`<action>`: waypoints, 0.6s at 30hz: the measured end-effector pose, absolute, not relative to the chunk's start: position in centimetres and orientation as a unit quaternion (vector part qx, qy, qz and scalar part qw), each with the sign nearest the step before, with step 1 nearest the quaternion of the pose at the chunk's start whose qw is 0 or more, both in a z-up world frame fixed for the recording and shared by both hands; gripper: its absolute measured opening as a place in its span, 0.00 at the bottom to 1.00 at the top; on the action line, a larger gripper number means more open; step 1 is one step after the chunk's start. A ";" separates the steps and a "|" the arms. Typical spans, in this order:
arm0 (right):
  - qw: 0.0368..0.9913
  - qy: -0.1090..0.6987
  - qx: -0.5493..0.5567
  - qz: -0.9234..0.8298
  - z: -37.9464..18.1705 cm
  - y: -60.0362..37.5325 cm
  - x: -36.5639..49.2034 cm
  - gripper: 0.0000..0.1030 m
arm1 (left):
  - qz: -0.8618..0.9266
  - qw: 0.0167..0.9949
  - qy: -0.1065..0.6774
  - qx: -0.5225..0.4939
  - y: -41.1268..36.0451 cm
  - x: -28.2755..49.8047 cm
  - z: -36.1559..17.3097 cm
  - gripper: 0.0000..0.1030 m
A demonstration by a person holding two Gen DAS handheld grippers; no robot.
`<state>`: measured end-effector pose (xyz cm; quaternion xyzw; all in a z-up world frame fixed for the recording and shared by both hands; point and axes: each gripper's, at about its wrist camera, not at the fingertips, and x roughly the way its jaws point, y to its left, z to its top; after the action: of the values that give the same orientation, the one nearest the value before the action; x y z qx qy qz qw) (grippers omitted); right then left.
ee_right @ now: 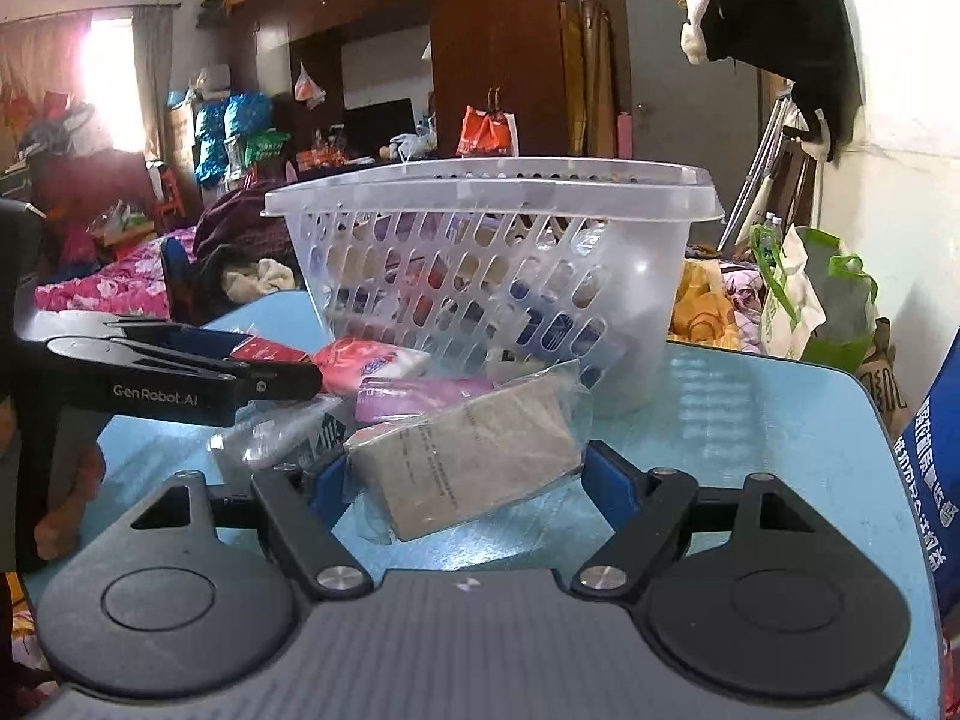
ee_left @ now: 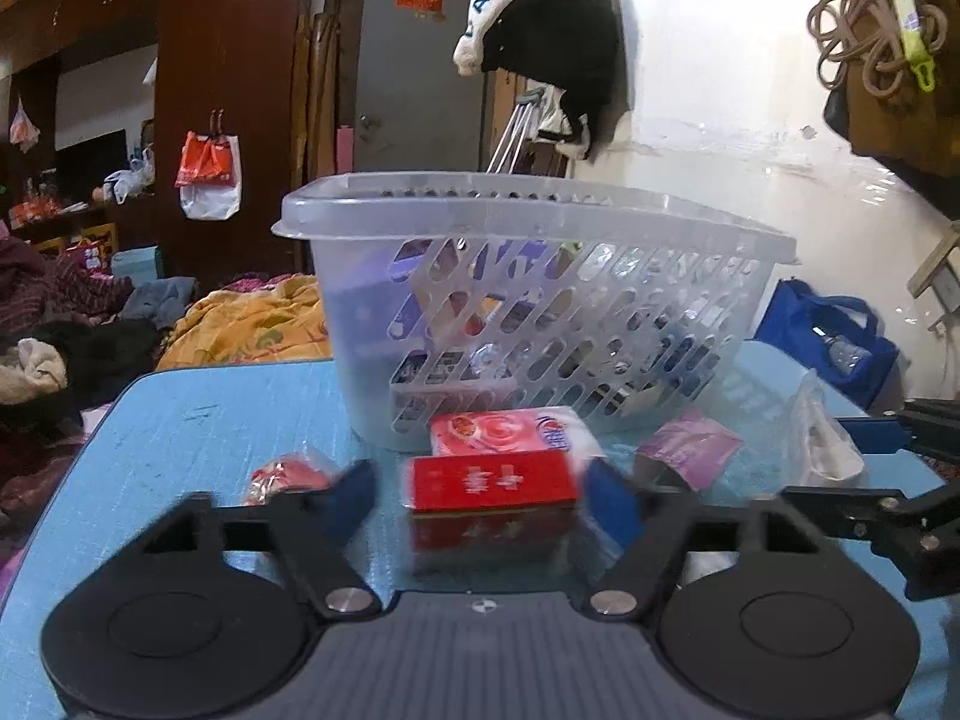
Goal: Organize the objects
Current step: 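Grasp red box with left tool while right grasps grey paper packet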
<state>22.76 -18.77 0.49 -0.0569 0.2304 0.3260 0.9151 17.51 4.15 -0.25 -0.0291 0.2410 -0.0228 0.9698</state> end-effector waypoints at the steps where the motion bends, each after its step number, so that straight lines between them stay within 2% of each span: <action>1: 0.916 0.228 -0.053 0.325 0.5 -19.0 22.7 0.79 | -0.016 0.970 0.239 -0.029 4.1 17.4 -0.2 0.61; 18: 0.933 0.188 -0.022 0.305 0.8 -20.1 22.1 0.79 | -0.036 0.986 0.151 -0.058 5.6 14.7 0.8 0.61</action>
<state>22.10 -20.12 0.82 -0.0219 0.1877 0.3053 0.9333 14.70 5.61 0.84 -0.0579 0.1512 -0.0362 0.9861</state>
